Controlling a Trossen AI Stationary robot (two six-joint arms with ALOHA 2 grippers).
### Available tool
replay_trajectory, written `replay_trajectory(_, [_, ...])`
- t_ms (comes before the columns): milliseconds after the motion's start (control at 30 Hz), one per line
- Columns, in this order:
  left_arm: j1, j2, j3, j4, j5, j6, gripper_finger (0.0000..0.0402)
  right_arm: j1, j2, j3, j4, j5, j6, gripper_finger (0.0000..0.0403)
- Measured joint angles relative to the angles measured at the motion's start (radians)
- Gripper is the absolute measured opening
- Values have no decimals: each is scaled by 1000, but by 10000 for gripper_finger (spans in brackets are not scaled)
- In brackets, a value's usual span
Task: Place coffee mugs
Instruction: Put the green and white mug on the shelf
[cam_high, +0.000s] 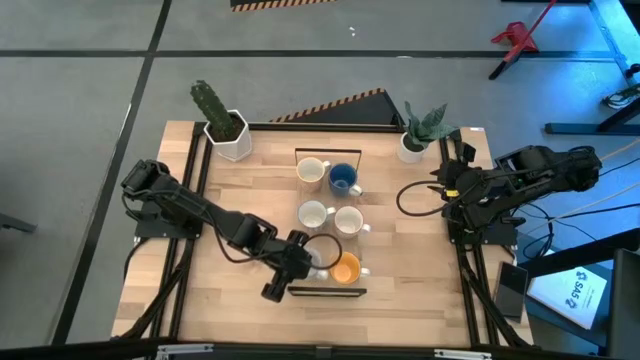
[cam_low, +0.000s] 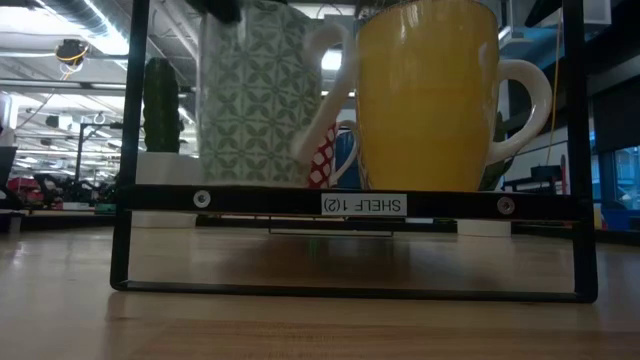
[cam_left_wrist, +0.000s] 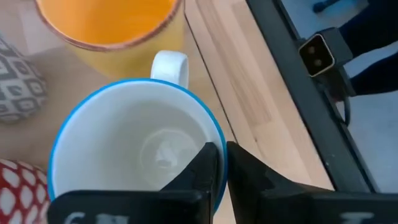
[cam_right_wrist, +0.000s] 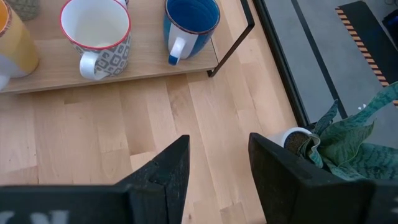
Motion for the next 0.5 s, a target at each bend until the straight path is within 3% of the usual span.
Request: replay_trajectory(500, [5, 0, 0, 14, 64, 33, 23, 0, 0, 0, 0, 1, -3, 150])
